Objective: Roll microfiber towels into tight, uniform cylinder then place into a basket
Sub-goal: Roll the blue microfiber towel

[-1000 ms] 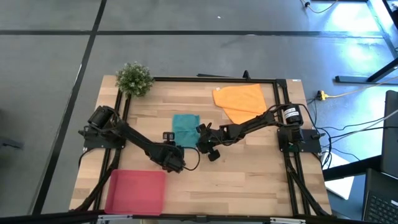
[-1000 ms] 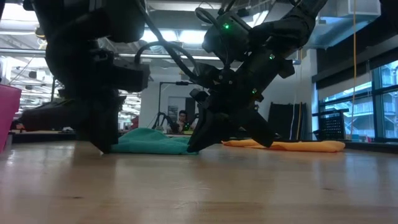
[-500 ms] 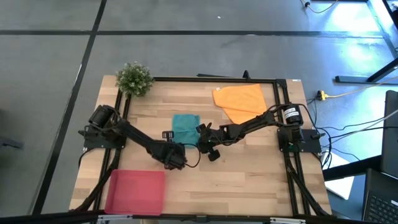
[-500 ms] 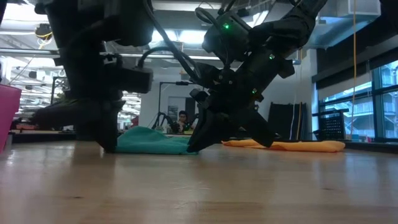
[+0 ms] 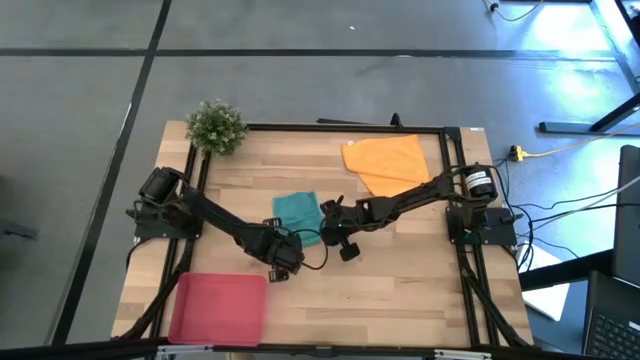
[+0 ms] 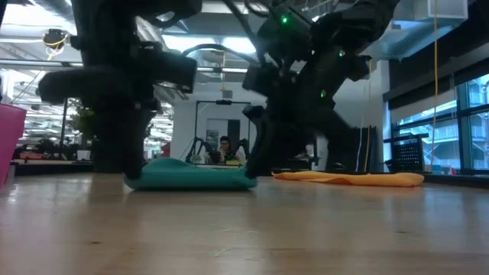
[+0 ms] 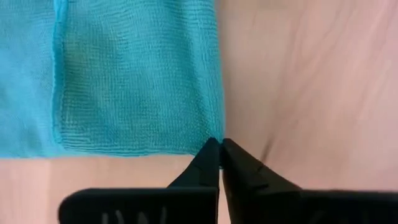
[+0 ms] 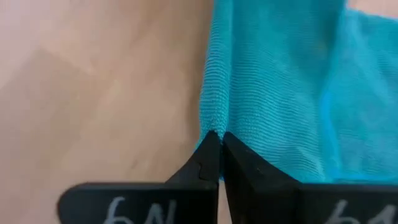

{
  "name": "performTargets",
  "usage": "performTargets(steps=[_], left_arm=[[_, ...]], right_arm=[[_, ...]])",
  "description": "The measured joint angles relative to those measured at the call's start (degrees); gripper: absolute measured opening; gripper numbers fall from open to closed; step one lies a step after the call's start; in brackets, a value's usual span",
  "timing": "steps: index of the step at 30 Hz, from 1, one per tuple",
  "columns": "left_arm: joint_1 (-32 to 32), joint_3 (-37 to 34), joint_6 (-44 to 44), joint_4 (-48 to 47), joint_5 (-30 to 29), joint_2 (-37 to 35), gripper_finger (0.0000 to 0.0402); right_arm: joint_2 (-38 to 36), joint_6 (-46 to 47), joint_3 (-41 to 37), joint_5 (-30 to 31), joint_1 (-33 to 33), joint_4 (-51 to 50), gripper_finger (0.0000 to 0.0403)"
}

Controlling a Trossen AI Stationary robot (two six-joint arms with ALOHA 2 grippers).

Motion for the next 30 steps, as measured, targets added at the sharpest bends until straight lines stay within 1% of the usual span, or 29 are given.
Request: performTargets(steps=[6,8,12,15,18,22,27,30], left_arm=[[0.2,1.4,-1.5,-0.3,2.1,0.0,0.0000],[0.6,2.2,-1.5,-0.4,4.1,0.0,0.0000],[1.1,3.9,0.1,-0.4,8.7,0.0,0.0000],[1.8,4.8,0.2,-0.7,9.7,0.0,0.0000],[2.0,5.8,1.2,-0.7,9.9,0.0,0.0000],[2.6,6.0,1.8,-0.4,12.9,-0.1,0.0000],[3.4,6.0,1.9,-0.5,13.9,-0.1,0.0000],[3.8,6.0,2.4,-0.7,14.2,-0.1,0.0000]], right_arm=[[-1.7,7.6,0.0,-3.4,-1.3,-1.1,0.0008],[-2.1,10.2,0.1,-6.6,-2.2,-1.9,0.0008],[-2.1,14.6,0.1,-15.3,-4.3,-2.3,0.0008],[-2.1,17.3,0.1,-19.7,-5.8,-2.4,0.0008],[-2.1,20.0,0.1,-20.6,-6.8,-2.4,0.0008],[-2.1,24.8,0.1,-21.9,-8.3,-1.5,0.0008],[-2.1,28.3,0.1,-28.9,-9.8,0.5,0.0008],[-2.1,31.4,0.1,-30.8,-10.2,2.6,0.0008]])
